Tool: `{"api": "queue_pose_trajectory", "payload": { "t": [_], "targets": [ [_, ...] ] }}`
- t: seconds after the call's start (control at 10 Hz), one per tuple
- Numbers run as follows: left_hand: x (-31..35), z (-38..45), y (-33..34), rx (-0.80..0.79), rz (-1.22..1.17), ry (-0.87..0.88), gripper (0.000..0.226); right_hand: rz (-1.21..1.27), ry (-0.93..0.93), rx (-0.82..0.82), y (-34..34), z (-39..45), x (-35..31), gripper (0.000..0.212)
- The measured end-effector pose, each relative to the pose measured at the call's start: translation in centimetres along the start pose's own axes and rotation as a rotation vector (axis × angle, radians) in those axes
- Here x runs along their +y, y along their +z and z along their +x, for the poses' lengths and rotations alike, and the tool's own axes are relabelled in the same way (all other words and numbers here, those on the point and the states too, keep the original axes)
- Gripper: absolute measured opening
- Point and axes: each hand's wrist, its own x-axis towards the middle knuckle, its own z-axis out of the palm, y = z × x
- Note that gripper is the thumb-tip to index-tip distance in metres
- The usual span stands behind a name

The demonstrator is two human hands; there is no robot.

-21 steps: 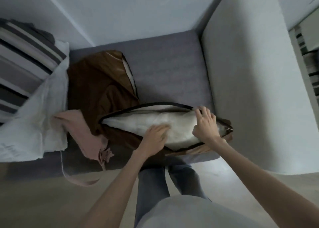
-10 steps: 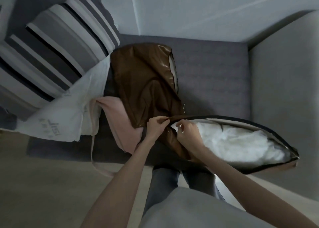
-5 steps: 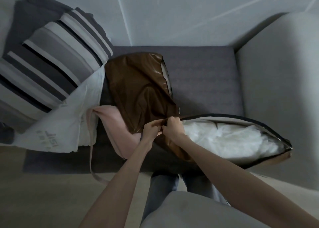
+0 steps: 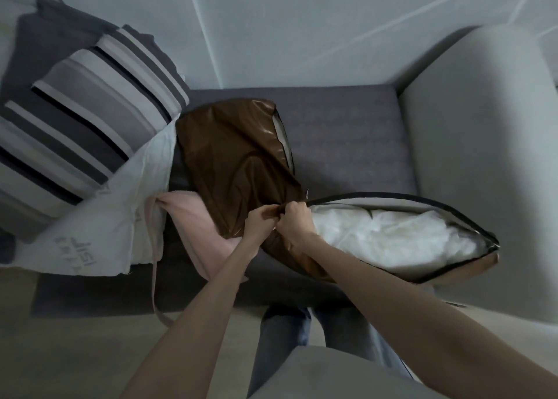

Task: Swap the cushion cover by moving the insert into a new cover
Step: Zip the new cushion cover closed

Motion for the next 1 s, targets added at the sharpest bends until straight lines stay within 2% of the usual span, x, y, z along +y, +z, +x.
{"api": "queue_pose_trajectory", "payload": {
  "t": [0.1,0.2,0.4,0.6,0.7,0.8,1.0],
  "targets": [
    [0.3,-0.2,-0.1,-0.022,0.03,0.061,0.025,0.132,0.048,0.055,0.0,-0.1,0.3,0.016],
    [0.6,-0.2,0.2,0.002,0.053,0.027,0.026,0.238,0.086,0.09,-0.1,0.0,0.5,0.014],
    [1.2,-0.4,0.4,-0.024,0.111,-0.035,0.02,0.277,0.108,0.099,0.0,-0.3,0.7,0.014],
    [1.4,-0.3,0.9,-0.038,0.13,-0.175,0.032,0.111,0.041,0.004,-0.9,-0.2,0.6,0.007],
    [1.1,-0.4,0.9,-0.072,0.222,-0.079,0.029,0.053,0.068,-0.101,-2.2,0.5,0.4,0.014],
    [0.9,-0.7,0.6,-0.115,0.234,-0.073,0.034,0.069,0.129,-0.183,-3.4,1.4,0.7,0.025],
    [0.6,-0.5,0.1,-0.116,0.189,-0.064,0.038,0.404,0.389,-0.304,-3.4,1.8,1.5,0.007]
  ]
}}
